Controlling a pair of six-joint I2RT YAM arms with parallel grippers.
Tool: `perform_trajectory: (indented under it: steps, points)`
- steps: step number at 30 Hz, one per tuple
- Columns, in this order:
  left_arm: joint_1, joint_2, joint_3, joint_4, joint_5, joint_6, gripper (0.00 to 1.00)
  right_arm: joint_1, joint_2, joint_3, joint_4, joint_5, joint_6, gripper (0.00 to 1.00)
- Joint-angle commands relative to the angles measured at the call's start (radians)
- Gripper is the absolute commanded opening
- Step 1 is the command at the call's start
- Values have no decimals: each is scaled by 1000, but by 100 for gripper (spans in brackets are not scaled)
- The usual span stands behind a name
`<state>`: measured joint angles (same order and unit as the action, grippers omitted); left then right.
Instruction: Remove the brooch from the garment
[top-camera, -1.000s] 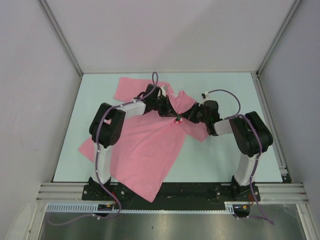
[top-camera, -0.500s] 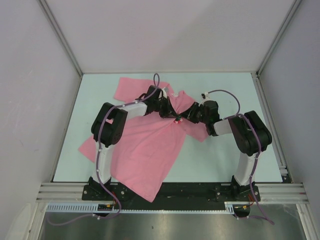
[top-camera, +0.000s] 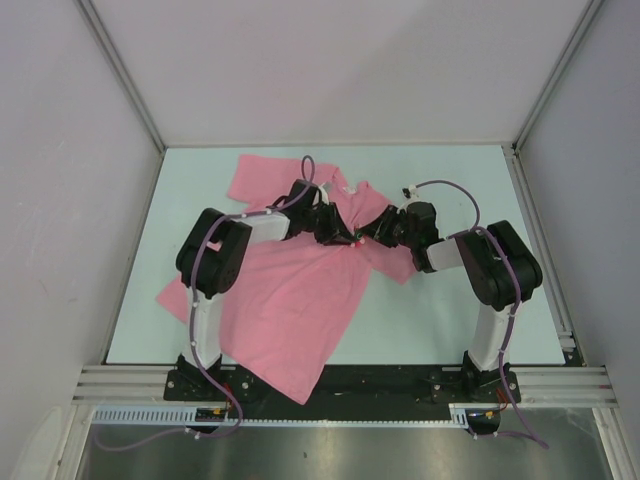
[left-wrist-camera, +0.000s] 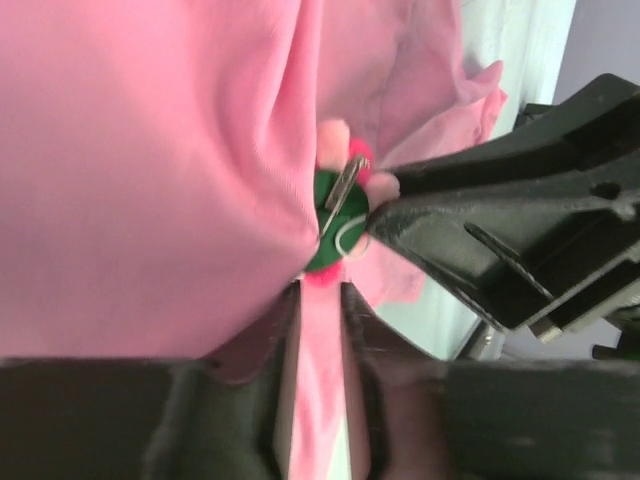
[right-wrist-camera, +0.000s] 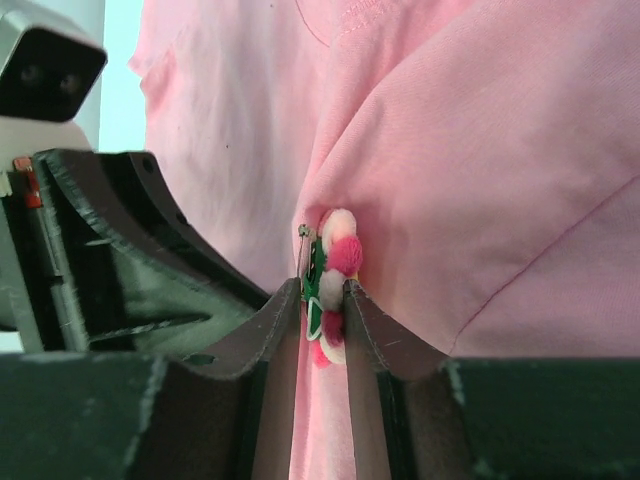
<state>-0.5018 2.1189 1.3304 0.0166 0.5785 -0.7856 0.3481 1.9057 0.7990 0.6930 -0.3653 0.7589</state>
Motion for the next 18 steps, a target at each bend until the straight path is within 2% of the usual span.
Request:
perform_trajectory:
  steps: [1, 2, 6, 9, 14, 18]
  points:
    - [32, -117, -46, 85, -25, -41, 31, 2, 4, 14, 22, -4, -7, 28]
    - [35, -116, -45, 83, -29, -41, 32, 5, 4, 12, 23, -1, -9, 28]
    - [39, -62, -14, 75, -16, -49, 19, 5, 3, 14, 22, 0, -10, 30]
    - [39, -43, -20, 101, -16, -67, 14, 6, 1, 14, 20, -3, -12, 32]
    - [36, -10, -17, 109, -6, -72, 10, 12, 3, 14, 19, -3, -15, 41]
    - [25, -2, -17, 112, -6, -73, 8, 11, 7, 17, 19, -6, -13, 38]
